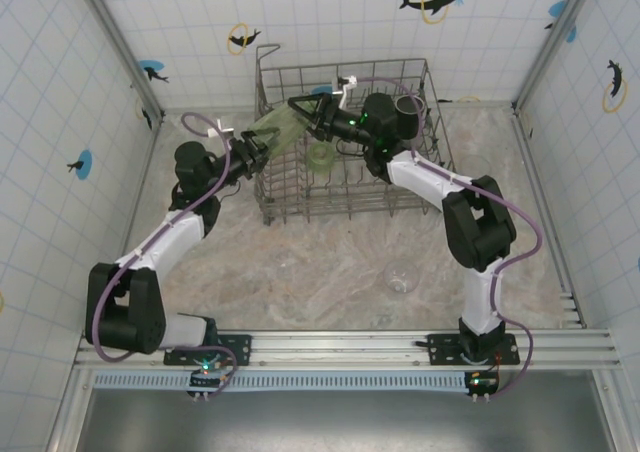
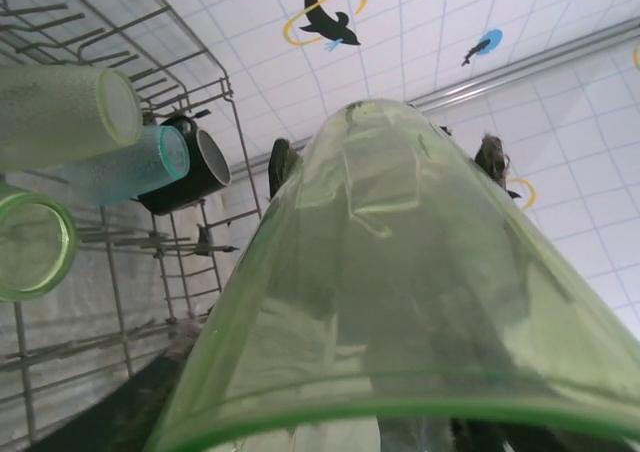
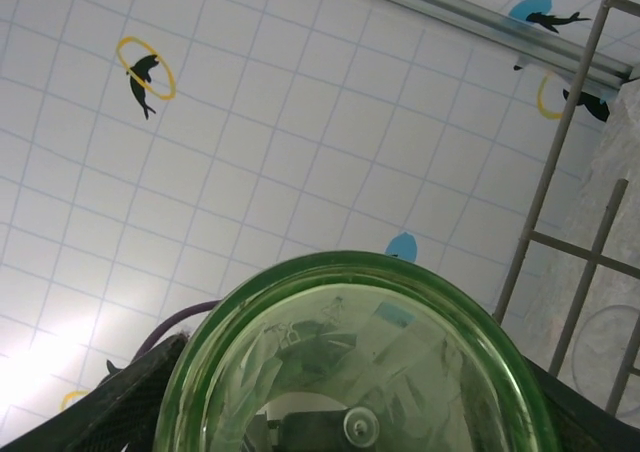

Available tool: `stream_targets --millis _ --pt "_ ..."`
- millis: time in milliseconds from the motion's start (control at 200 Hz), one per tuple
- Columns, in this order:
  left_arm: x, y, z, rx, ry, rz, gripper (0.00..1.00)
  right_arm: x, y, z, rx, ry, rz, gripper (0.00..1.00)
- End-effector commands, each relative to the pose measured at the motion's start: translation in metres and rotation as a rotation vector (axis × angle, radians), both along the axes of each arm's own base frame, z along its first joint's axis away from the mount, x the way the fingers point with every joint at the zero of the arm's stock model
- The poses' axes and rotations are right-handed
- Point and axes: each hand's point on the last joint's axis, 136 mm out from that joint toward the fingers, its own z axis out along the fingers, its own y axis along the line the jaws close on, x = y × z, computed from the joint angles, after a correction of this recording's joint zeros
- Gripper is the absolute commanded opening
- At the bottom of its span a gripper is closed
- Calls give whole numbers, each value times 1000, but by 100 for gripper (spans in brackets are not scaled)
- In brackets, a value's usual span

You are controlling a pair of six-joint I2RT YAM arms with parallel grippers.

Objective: Load the cups into the dish rack

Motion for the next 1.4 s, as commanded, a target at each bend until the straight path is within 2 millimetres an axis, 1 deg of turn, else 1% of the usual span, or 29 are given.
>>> stream_targets --millis 0,70,145,205,335,420,550,776,806,966,1021,1071,1171,1176,1206,1211,1221,1391 --pt "4 4 -28 92 47 37 72 1 -17 6 -33 -66 -49 39" --pt "2 6 -28 108 43 51 80 3 -28 6 -45 -68 -80 38" --pt "1 8 -28 129 40 61 85 6 -41 8 -50 -71 -112 38" --pt "0 10 -32 154 49 70 88 8 -50 6 -65 -70 -139 38" --pt "-4 12 -36 189 57 74 94 13 -67 7 -109 -86 -192 38" --pt "-6 13 -35 203 57 76 97 15 -78 7 -151 -101 -228 38" --pt "-11 18 -33 254 63 89 97 21 -96 0 -243 -114 -302 38" --pt "-13 47 -27 377 56 213 97 26 -115 -2 -383 -155 -389 38" --pt "-12 52 -27 391 60 224 98 31 -121 -2 -412 -158 -432 38" --pt "-6 81 -38 451 110 282 98 34 -135 2 -501 -199 -497 38" --pt "-4 92 -39 456 111 309 97 35 -139 2 -522 -209 -512 38" --pt "0 102 -39 462 110 335 98 36 -144 3 -541 -216 -527 38" --pt "8 115 -38 501 108 355 97 39 -151 7 -579 -243 -566 38" --pt "8 116 -39 504 111 355 98 38 -152 2 -595 -228 -563 38" --pt "9 119 -49 525 139 351 97 38 -154 -1 -612 -227 -570 38" --pt "11 120 -43 526 126 357 97 38 -155 -1 -614 -227 -571 38" --pt "13 121 -40 531 121 360 97 39 -156 -1 -618 -228 -576 38" --pt "29 133 -46 612 119 373 97 43 -171 -6 -704 -253 -643 38"
